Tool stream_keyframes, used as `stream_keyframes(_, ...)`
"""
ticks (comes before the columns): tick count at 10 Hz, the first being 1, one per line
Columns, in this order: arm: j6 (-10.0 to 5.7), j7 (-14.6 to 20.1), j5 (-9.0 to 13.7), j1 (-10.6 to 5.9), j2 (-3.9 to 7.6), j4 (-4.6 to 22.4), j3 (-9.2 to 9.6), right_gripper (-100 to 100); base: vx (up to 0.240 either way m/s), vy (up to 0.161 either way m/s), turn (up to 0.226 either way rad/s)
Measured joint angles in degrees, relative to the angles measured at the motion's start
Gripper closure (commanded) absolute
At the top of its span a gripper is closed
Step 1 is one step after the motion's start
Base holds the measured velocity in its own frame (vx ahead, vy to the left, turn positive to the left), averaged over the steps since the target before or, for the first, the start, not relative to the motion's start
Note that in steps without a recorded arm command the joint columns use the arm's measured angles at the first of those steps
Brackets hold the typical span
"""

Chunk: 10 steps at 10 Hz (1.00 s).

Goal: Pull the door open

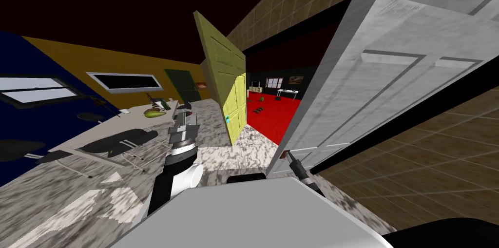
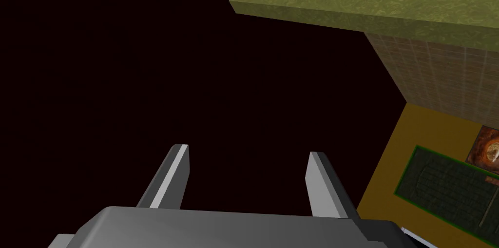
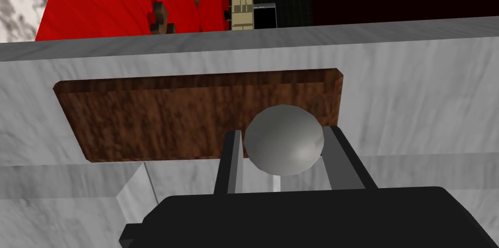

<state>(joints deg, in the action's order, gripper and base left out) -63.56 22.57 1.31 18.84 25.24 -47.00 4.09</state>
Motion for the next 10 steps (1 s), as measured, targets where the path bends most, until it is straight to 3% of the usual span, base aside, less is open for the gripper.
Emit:
stream_keyframes(8, -1.04, 1.0, -2.4, 0.61, -0.7, 0.3, -1.0, 100, -0.187, -0.064, 0.13)
stream_keyframes(10, -0.62, 0.6, -2.1, -1.25, -0.73, 2.0, -0.94, 100, -0.229, -0.053, 0.172)
